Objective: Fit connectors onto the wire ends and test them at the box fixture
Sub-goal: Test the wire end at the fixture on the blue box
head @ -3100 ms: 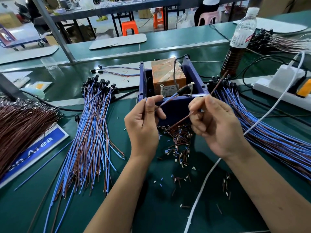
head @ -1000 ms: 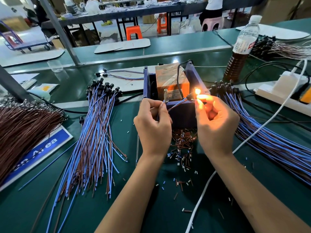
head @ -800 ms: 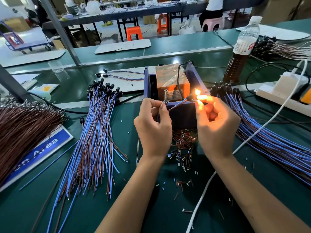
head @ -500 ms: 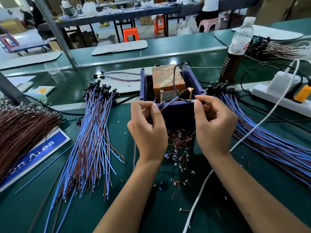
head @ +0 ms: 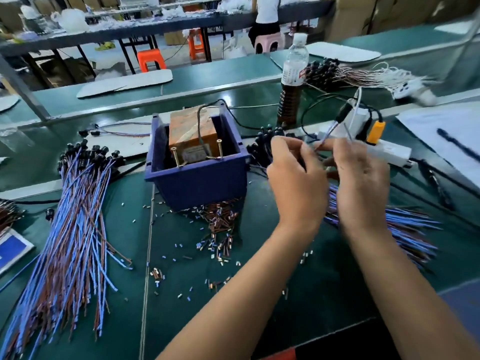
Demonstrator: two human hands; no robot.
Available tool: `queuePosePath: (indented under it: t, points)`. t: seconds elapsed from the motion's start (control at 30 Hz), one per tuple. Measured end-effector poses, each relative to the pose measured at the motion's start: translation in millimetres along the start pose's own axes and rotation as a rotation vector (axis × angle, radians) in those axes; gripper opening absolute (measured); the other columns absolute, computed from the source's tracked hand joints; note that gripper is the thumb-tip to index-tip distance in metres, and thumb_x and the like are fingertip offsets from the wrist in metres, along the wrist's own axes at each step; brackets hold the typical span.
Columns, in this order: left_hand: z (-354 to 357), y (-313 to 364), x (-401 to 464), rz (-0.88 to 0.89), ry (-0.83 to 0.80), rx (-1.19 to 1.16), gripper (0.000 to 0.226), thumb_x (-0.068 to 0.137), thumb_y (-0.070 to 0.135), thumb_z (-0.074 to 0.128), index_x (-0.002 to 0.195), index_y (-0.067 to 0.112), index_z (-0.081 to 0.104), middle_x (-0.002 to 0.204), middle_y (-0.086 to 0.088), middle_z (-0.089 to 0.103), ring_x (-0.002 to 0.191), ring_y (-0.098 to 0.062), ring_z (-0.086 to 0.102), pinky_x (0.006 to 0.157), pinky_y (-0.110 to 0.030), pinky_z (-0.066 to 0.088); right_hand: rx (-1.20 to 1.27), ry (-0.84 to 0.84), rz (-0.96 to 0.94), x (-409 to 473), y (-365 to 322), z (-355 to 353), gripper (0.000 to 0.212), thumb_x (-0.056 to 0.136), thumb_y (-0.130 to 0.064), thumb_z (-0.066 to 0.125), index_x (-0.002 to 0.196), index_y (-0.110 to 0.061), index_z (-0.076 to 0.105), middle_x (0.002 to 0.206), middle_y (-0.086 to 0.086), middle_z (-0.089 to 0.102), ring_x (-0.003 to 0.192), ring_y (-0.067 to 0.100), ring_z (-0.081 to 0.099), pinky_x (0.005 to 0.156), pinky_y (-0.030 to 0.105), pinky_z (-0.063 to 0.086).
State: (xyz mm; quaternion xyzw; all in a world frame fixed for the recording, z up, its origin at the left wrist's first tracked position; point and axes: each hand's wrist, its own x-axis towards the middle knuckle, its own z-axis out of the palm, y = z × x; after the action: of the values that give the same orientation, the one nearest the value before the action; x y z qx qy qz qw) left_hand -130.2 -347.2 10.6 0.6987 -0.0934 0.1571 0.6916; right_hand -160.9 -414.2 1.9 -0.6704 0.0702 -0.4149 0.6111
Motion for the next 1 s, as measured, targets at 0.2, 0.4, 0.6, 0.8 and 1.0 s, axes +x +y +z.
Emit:
queuePosePath:
  t: [0.2,0.4,0.6,0.8,1.0]
  points:
    - [45.9,-9.4,-11.7,0.205,-0.182,0.366,0.019,0.103,0.024,0.049,0.094,0.01,0.058,0.092,-0.006,0.062,0.088,-0.025,0.053,0.079,-0.038,0.041,-0.173,0.192,0.1,32.5,16.8,-57.1,0.012,0.088,-0.029,0.074,0.077,-0.033,0.076,0.08,-0.012,0.072,0.072,0.005,0.06,0.071,0.021,0.052]
    - [37.6,-29.2,3.5,0.294,-0.333,0.996,0.011,0.093,0.02,0.058,0.088,0.017,0.067,0.111,-0.004,0.053,0.113,-0.031,0.039,0.092,-0.04,0.033,-0.439,0.409,-0.011,57.3,9.8,-95.1,0.012,0.082,-0.046,0.07,0.073,-0.053,0.066,0.122,0.002,0.051,0.124,0.025,0.053,0.108,0.038,0.045]
    - [23.0,-29.2,22.4,0.084,-0.366,0.715,0.05,0.106,0.036,0.051,0.059,0.02,0.042,0.062,0.004,0.049,0.086,-0.032,0.049,0.075,-0.04,0.038,-0.39,0.526,-0.219,86.4,-6.7,-110.2,0.016,0.088,-0.041,0.072,0.081,-0.055,0.067,0.105,-0.013,0.067,0.105,0.006,0.065,0.094,0.043,0.056]
    - [3.5,-28.1,33.5,0.067,-0.25,0.651,0.024,0.099,0.008,0.051,0.103,0.014,0.073,0.106,-0.001,0.069,0.1,-0.022,0.061,0.082,-0.031,0.048,-0.906,0.619,-0.451,100.2,-15.7,-122.1,0.009,0.103,-0.053,0.053,0.094,-0.057,0.052,0.107,-0.008,0.066,0.106,0.014,0.062,0.093,0.043,0.05]
    - [-1.9,-5.2,43.9,0.15,-0.077,0.538,0.031,0.096,0.005,0.053,0.118,0.013,0.073,0.116,-0.002,0.066,0.11,-0.023,0.059,0.099,-0.035,0.047,-0.973,0.125,-0.409,87.2,-37.8,-74.8,0.022,0.103,-0.04,0.042,0.101,-0.023,0.056,0.087,0.007,0.072,0.084,0.033,0.065,0.077,0.049,0.054]
